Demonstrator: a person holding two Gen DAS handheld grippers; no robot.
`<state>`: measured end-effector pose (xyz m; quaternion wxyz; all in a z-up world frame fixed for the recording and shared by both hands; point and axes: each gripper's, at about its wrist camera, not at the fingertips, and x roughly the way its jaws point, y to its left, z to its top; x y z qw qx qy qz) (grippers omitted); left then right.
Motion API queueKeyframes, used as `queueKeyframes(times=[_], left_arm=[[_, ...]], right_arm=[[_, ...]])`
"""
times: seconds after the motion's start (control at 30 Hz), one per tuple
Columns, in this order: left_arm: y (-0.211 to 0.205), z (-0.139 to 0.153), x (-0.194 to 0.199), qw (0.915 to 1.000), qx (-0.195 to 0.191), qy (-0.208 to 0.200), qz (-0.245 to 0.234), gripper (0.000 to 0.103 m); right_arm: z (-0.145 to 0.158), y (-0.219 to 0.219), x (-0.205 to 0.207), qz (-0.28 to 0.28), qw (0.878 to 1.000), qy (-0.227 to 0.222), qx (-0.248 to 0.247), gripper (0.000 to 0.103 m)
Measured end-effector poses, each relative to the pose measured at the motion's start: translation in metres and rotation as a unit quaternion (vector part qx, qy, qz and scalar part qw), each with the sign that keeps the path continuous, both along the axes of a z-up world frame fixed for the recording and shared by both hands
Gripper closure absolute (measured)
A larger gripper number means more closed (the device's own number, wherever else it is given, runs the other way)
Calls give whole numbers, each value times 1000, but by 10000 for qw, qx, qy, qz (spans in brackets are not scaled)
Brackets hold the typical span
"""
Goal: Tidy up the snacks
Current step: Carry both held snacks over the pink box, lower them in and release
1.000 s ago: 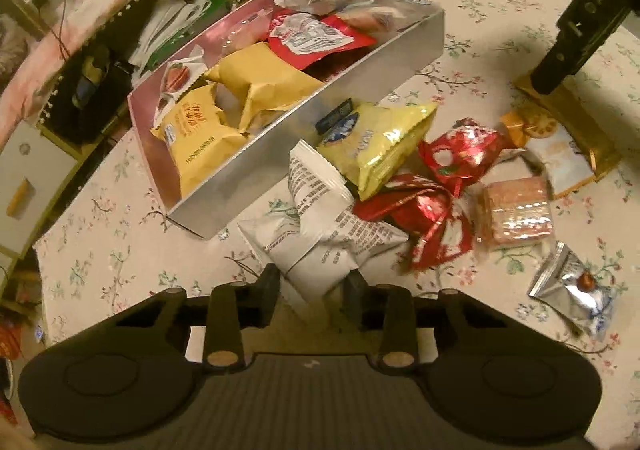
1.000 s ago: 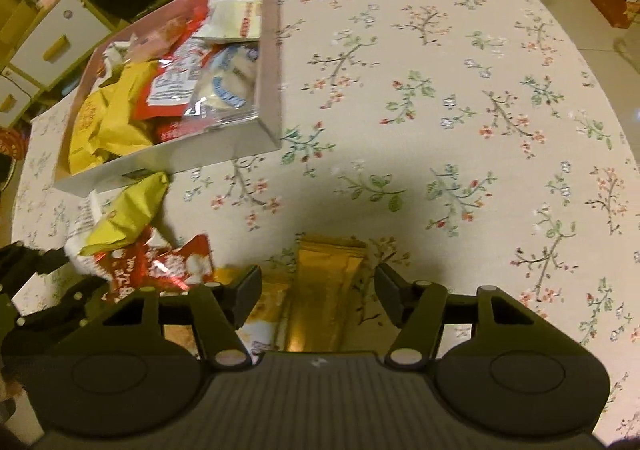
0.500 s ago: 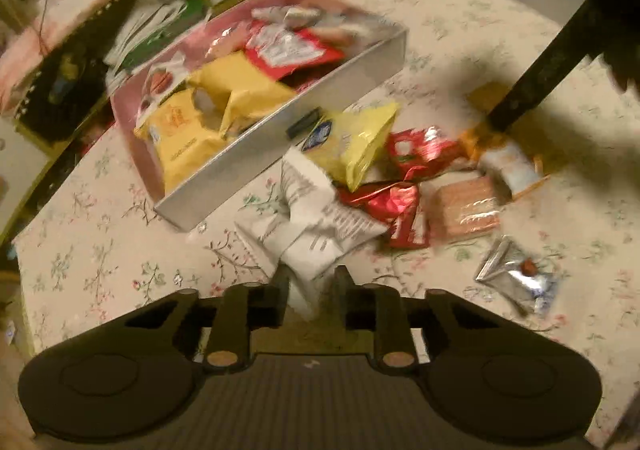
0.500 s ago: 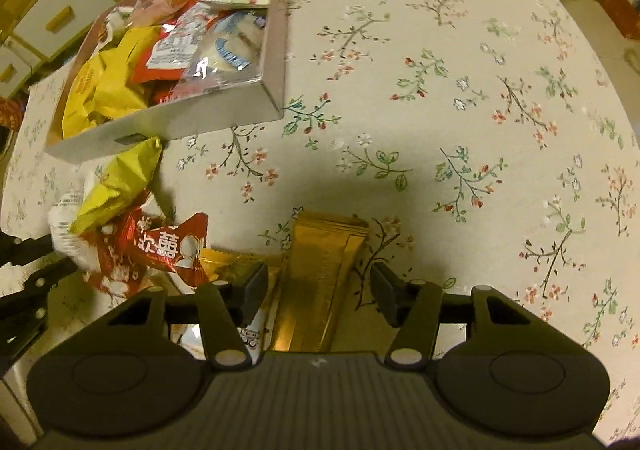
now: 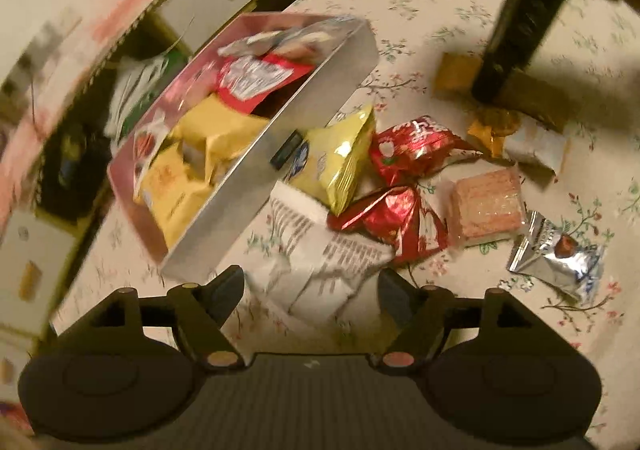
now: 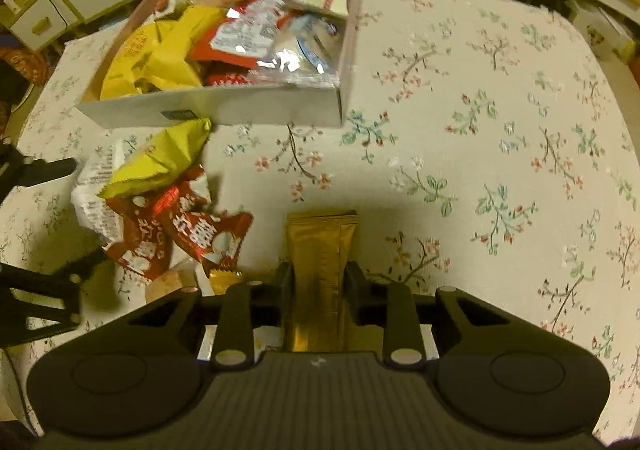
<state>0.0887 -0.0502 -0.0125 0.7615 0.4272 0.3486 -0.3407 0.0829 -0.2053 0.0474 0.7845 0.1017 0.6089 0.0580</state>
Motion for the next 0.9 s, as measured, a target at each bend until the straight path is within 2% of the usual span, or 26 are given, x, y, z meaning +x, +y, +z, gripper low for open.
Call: queueKeyframes(times=[0.1, 0.17, 0.3, 0.57, 0.63, 0.8, 0.9], left_arm=[[-5, -6, -1, 9998, 103, -57, -181, 26], [-5, -8, 1, 9998, 20, 20, -194, 49], [0, -1, 11, 9990, -277, 229, 264, 59], [21, 20, 23, 9893, -830, 618, 1028, 61], [27, 30, 26, 9845, -1063, 682, 1214, 61], [42, 55, 37, 9665, -1700, 845, 1728, 61], [47, 61, 43, 9565, -1900, 921, 2015, 61]], right_arm=[[7, 1, 2, -14, 9999, -113, 53, 78], [11, -1, 2, -31, 9997, -191, 125, 78], [14, -10, 5, -42, 9993, -304, 195, 78], [25, -25, 7, -264, 9977, -541, 320, 78], [28, -28, 7, -319, 9970, -622, 346, 78], [31, -33, 8, -424, 9956, -729, 405, 78], [32, -36, 9, -455, 9949, -769, 465, 78]])
